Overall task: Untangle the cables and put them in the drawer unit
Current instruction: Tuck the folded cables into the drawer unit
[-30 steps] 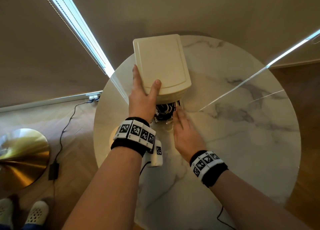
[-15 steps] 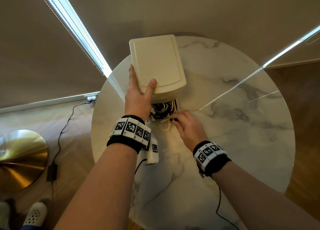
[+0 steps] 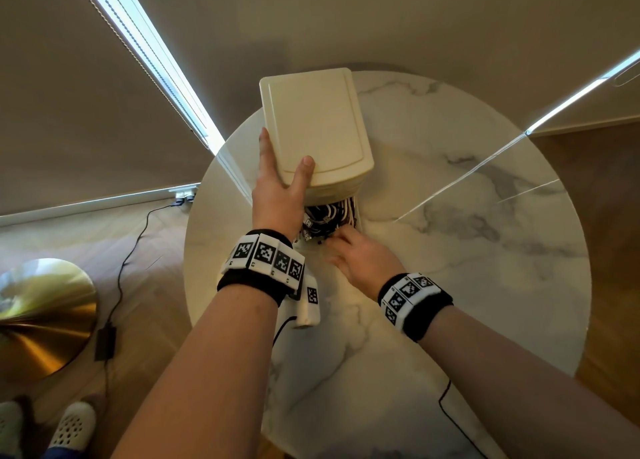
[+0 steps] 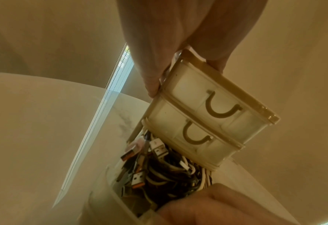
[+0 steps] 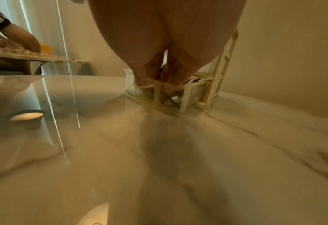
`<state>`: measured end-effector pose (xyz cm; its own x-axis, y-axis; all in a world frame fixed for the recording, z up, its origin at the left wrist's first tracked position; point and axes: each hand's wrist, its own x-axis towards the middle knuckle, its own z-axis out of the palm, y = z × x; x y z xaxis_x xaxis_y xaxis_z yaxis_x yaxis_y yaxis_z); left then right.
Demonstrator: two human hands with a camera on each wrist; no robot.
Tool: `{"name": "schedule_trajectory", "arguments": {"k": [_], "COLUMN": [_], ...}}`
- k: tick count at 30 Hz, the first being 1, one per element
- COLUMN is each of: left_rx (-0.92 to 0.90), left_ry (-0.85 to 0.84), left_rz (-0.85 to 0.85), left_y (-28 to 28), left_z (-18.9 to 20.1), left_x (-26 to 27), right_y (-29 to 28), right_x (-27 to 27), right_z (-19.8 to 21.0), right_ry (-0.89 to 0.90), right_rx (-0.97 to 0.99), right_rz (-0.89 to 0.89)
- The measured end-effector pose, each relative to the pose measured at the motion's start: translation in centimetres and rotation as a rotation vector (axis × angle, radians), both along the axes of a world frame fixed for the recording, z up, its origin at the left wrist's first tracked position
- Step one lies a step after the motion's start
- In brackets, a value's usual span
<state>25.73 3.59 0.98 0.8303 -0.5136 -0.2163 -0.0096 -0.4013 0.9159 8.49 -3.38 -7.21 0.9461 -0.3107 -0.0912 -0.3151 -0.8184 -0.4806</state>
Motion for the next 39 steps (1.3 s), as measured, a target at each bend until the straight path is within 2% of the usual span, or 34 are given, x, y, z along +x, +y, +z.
{"name": "schedule_trajectory", "arguments": {"k": [5,8,11,15,24,29,32,36,39], "left_rx": [-0.002,0.007,0.010,0.026,0.015,0.012,0.007,-0.005,-0.014], "left_ry": [0.020,0.008,0.000,-0.008,-0.003,-0.005,0.003,0.009,0.024], "left_rz": [-0.016,-0.004,0.002,-0.012,-0.007,-0.001,0.004,0.012,0.022], "left_y": [0.2,0.1,0.1,0.2,0.2,0.2,0.2,0.2,0.0], "left_z": [0.2,0.3,0.2,0.3,0.0,-0.1,-0.2,-0.2,-0.3], "left_x": [0.0,0.0,-0.1,0.2,0.2,0.1,0.1,0.0,-0.1], "right_y": [-0.2,0.9,2.3,2.8,3.4,3.5,2.8,2.8,3.1], "right_x": [0.5,0.7,2.9,4.0,1.2,1.2,1.5,0.4,-0.1], "right_z": [1.2,2.4,2.2,0.0,-1.1,-1.5,-1.3,-0.3,-0.3], "right_ry": [0.023,-0.081,-0.194,-0.153,-0.026,0.045,0.001,-0.210,-0.127], "right_rx": [-0.143,-0.277,-0.324,-0.310,-0.414,-0.350,-0.261,-0.302,-0.381], "right_rz": [-0.016,-0.029,0.008,0.111,0.143,0.143,0.134,0.159,0.107]}}
